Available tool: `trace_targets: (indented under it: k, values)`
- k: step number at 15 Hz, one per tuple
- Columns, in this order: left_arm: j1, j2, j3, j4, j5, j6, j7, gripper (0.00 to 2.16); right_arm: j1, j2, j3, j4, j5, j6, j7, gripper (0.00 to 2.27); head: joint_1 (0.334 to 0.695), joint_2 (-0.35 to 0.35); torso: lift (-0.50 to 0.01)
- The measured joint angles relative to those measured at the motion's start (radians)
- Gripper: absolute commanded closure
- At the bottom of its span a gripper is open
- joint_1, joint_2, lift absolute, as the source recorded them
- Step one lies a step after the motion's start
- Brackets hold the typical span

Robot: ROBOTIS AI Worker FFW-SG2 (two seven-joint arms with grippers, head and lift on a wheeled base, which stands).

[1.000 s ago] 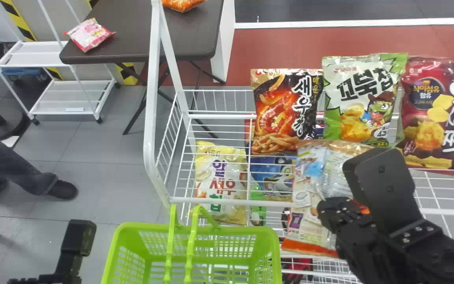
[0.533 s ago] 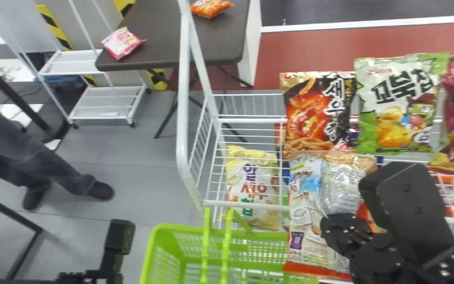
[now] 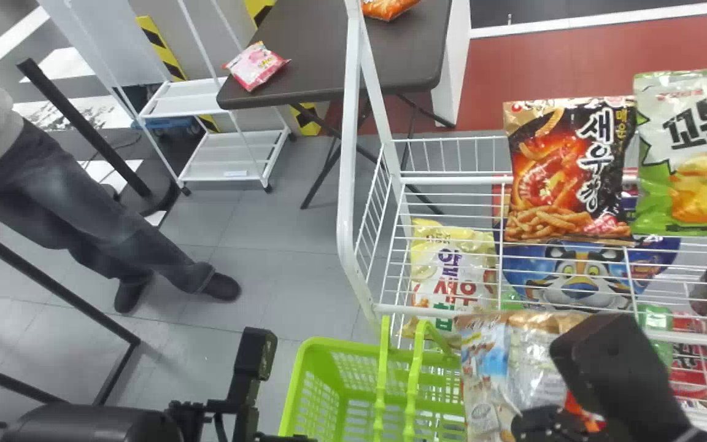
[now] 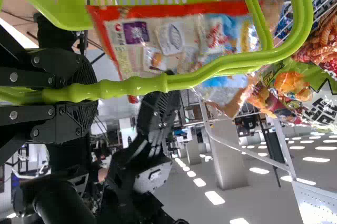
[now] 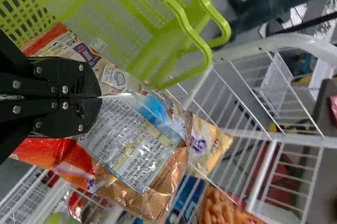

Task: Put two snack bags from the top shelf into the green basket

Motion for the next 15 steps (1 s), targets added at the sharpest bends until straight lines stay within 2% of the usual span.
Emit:
trace_targets:
  k: [2,3,4,5,6,9,15]
  values:
    - [-0.001,-0.002,-0.002,0.004,0.000,0.000,0.001,2.15,0.000,0.002,0.012,0.089,-0.041,0.000,0.008,2.24,0.695,0.350,-0.001]
    - [-0.002,-0.003,-0.004,0.006,0.000,0.000,0.002,2.15,-0.002,0.005,0.022,0.138,-0.060,0.000,0.014,2.00,0.695,0.350,-0.001]
    - [-0.003,-0.003,-0.005,0.007,0.000,0.000,0.002,2.15,-0.005,0.008,0.035,0.181,-0.069,0.000,0.016,1.46,0.695,0.350,-0.001]
    - [-0.003,-0.004,-0.007,0.009,0.000,0.000,0.002,2.15,-0.006,0.009,0.048,0.227,-0.075,0.000,0.017,0.21,0.695,0.350,-0.001]
    - [-0.003,-0.004,-0.009,0.010,0.000,0.000,0.002,2.15,-0.007,0.010,0.056,0.263,-0.077,0.000,0.015,0.00,0.695,0.350,-0.001]
    - [-0.004,-0.004,-0.011,0.014,0.000,0.000,0.001,2.15,0.003,0.009,0.042,0.299,-0.078,-0.037,0.013,0.07,0.695,0.350,-0.001]
    - [-0.003,-0.003,-0.014,0.024,0.000,0.000,0.000,2.15,0.072,0.008,-0.160,0.236,-0.175,-0.490,0.013,0.08,0.695,0.350,-0.001]
